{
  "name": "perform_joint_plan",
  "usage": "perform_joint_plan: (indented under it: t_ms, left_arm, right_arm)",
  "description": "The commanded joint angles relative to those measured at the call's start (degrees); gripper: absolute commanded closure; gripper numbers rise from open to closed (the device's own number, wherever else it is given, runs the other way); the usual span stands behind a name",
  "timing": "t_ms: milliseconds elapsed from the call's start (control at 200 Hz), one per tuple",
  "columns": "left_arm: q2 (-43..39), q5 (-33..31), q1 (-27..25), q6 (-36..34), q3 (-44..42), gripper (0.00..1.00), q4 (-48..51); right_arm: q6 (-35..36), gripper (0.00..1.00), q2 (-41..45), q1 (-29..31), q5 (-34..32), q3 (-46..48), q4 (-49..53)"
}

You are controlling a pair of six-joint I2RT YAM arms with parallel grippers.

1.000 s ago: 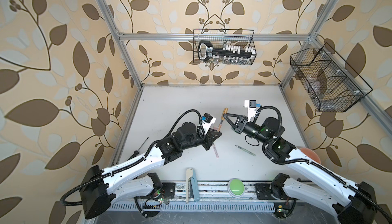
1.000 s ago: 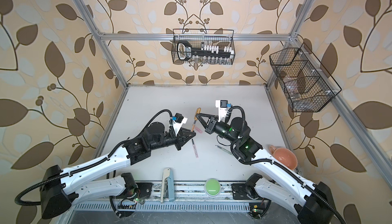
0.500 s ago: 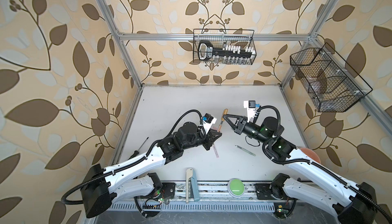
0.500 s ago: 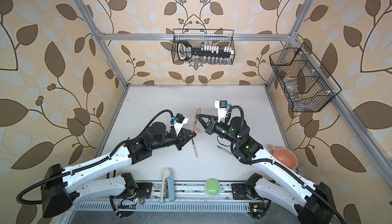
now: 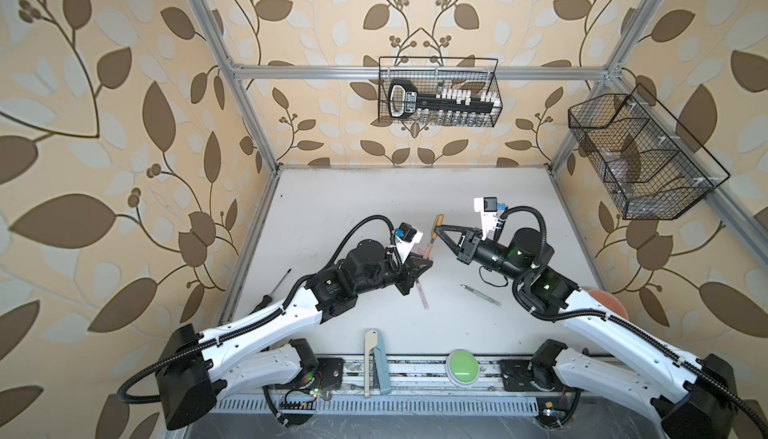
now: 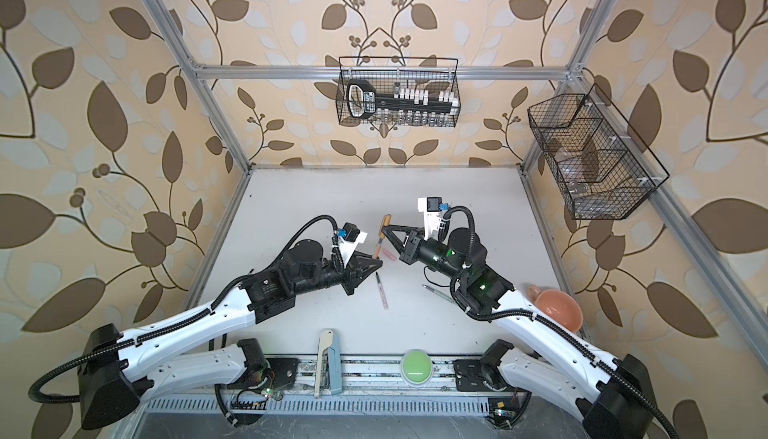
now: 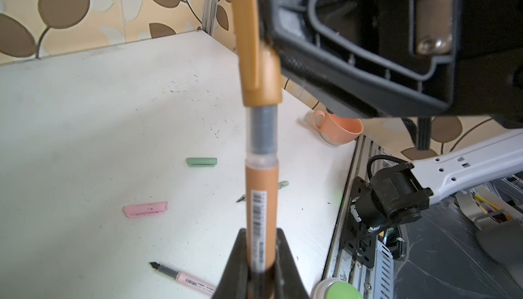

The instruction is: Insert the pens into the pen caps

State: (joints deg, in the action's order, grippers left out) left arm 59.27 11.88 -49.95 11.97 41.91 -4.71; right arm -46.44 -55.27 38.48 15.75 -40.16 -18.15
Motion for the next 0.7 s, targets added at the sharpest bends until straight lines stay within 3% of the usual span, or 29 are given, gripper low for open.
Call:
perform_joint_plan:
  t_ms: [0, 530, 695]
  left_arm:
    - [-1.52, -2.74, 0.30, -1.23, 3.16, 1.00, -3.01]
    - [-2.75, -2.85, 0.30, -1.86, 4.84, 1.00, -3.86]
    - [-2.36, -3.09, 0.30, -2.17, 5.63, 1.00, -3.29]
  right_arm:
    - [-0.23, 0.97, -0.55, 1.41, 2.52, -0.54, 0.22]
    - [1.86, 0.91, 0.46, 1.64, 0.78, 0.26, 2.34]
    - [2.29, 0.84, 0.58, 1.72, 0.79, -0.34, 3.06]
